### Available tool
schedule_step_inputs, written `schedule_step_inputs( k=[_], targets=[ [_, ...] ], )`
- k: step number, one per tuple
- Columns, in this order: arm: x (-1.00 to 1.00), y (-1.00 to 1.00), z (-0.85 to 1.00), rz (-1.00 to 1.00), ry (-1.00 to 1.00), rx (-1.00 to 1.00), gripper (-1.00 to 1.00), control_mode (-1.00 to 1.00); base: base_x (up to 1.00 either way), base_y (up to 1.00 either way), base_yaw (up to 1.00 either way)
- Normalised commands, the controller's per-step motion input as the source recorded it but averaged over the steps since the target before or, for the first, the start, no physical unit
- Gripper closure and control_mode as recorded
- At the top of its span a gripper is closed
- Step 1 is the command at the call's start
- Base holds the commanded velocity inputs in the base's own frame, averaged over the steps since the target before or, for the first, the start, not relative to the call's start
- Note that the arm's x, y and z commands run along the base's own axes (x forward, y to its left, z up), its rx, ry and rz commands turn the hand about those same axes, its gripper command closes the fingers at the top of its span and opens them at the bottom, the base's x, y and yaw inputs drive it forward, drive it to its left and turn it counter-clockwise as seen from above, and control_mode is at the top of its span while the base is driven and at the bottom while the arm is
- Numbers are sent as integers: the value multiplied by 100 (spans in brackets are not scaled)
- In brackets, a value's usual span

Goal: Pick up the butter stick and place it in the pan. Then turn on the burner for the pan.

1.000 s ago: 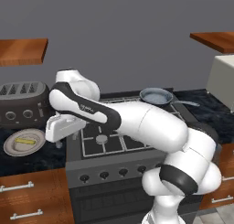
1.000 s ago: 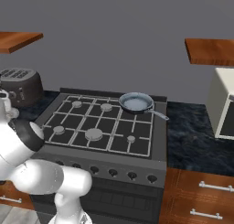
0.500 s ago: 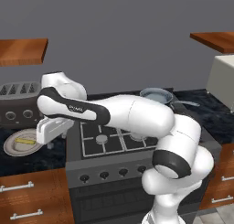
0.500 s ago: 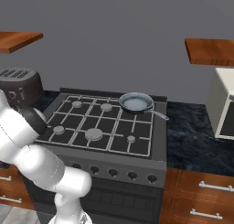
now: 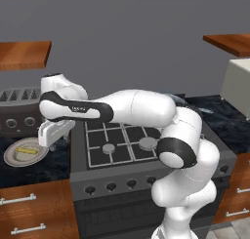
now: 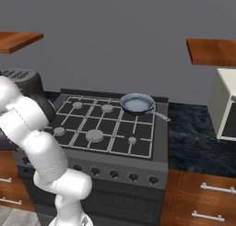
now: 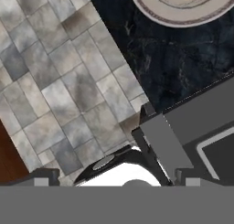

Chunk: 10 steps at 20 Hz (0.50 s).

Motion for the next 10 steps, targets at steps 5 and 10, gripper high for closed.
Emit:
schedule_step_inputs(
  k=[5,10],
  targets=[
    [33,35,-16,1,-5,-10,-100,-100,0,0,0],
    [41,45,-23,0,0,-7,-100,-100,0,0,0]
  ],
)
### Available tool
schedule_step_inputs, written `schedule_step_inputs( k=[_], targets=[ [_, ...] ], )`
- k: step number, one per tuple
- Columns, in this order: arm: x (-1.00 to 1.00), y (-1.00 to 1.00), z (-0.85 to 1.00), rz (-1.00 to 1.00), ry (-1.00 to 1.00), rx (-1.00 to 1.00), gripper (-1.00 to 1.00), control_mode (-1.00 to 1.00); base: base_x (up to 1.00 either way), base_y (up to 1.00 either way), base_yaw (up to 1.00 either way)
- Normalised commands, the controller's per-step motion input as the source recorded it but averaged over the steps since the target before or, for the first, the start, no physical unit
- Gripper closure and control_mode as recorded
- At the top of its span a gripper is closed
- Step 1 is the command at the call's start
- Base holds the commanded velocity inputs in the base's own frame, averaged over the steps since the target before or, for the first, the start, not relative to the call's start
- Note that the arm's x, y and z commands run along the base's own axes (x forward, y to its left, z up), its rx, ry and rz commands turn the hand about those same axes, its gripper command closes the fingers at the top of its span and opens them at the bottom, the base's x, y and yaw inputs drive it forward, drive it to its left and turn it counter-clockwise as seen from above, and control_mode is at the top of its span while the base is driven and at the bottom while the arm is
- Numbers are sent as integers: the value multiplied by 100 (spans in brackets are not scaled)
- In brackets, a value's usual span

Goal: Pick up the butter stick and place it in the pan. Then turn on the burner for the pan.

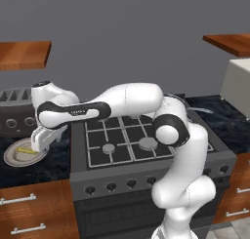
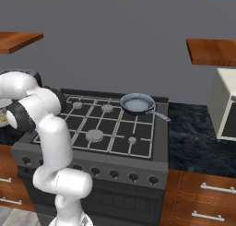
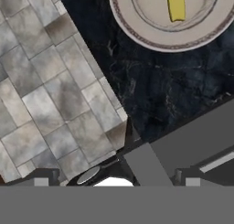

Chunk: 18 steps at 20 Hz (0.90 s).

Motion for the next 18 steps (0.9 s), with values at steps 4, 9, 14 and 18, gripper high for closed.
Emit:
schedule_step_inputs(
  k=[4,9,14,18],
  targets=[
    [26,37,-20,0,-1,-6,-100,-100,0,0,0],
    [35,37,-17,0,0,-4,-100,-100,0,0,0],
    [50,27,-10,0,0,0,-100,-100,0,0,0],
    [51,18,-14,0,1,0,-100,-100,0,0,0]
  ],
)
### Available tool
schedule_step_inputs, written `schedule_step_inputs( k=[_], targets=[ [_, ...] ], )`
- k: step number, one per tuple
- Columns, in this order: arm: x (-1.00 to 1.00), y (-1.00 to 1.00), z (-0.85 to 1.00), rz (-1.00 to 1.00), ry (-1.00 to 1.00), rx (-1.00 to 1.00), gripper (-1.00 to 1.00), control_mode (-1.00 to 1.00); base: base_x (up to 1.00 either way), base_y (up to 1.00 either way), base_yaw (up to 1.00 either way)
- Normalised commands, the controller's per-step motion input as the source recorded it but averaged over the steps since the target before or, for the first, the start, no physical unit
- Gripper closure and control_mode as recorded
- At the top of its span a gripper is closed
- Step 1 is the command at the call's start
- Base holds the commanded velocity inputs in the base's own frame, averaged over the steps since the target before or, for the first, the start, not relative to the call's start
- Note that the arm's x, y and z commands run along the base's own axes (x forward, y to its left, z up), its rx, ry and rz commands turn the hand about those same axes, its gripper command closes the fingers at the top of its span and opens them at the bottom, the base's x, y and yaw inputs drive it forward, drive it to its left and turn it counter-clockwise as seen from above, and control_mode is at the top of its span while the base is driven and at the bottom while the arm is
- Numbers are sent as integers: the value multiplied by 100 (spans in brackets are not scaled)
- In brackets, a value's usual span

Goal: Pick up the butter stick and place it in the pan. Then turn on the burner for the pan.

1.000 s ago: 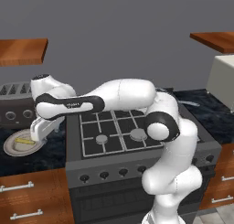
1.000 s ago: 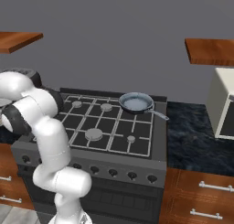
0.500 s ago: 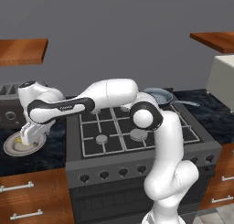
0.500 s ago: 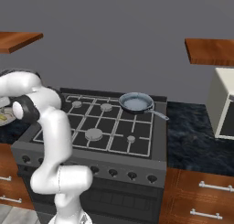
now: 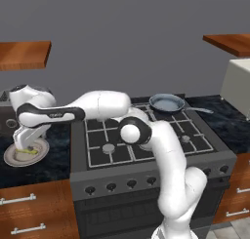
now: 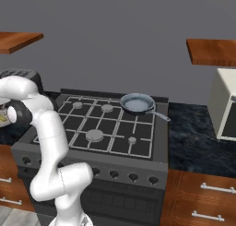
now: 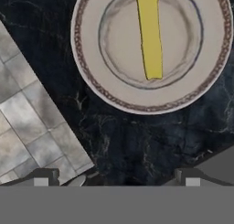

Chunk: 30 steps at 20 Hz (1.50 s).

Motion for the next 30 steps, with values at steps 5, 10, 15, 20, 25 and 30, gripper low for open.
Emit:
schedule_step_inputs(
  k=[5,10,15,20,25,30],
  targets=[
    [42,11,-30,0,1,1,-100,-100,0,0,0],
    [36,16,-35,0,0,1,-100,-100,0,0,0],
    [24,17,-26,0,0,5,-100,-100,0,0,0],
    [33,25,-19,0,0,1,-100,-100,0,0,0],
    [32,25,-21,0,0,0,-100,-100,0,0,0],
    [23,25,-8,0,0,0,-100,-100,0,0,0]
  ],
)
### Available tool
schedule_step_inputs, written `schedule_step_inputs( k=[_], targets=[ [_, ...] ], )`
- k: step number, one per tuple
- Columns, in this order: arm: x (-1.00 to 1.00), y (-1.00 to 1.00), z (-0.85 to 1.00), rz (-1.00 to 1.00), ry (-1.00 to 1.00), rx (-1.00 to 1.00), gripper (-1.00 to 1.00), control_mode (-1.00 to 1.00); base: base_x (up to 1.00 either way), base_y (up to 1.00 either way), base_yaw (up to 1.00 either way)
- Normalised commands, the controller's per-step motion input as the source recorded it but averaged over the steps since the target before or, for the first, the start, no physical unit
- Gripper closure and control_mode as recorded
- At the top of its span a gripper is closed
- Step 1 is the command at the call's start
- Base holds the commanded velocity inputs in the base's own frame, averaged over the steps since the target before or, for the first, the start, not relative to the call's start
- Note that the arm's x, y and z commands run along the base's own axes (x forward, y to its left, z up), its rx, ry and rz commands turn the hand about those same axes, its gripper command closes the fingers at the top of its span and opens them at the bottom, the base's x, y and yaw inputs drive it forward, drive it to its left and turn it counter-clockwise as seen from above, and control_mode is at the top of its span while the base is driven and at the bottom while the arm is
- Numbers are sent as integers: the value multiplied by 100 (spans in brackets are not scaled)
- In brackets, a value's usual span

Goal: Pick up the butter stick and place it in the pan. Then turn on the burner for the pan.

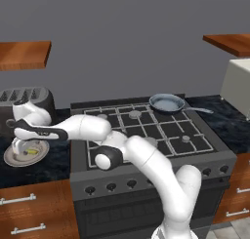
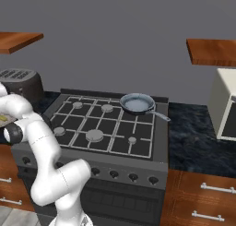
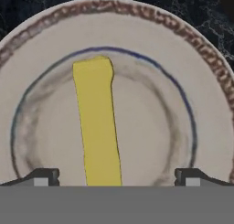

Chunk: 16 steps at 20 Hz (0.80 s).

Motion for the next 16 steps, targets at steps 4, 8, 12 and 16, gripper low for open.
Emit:
schedule_step_inputs(
  k=[4,8,12,16],
  targets=[
    [12,14,-1,0,3,0,-100,-100,0,0,0],
    [3,10,-5,0,6,0,-100,-100,0,0,0],
    [1,8,-19,0,5,0,-100,-100,0,0,0],
    [0,8,-24,0,4,0,100,-100,0,0,0]
  ],
)
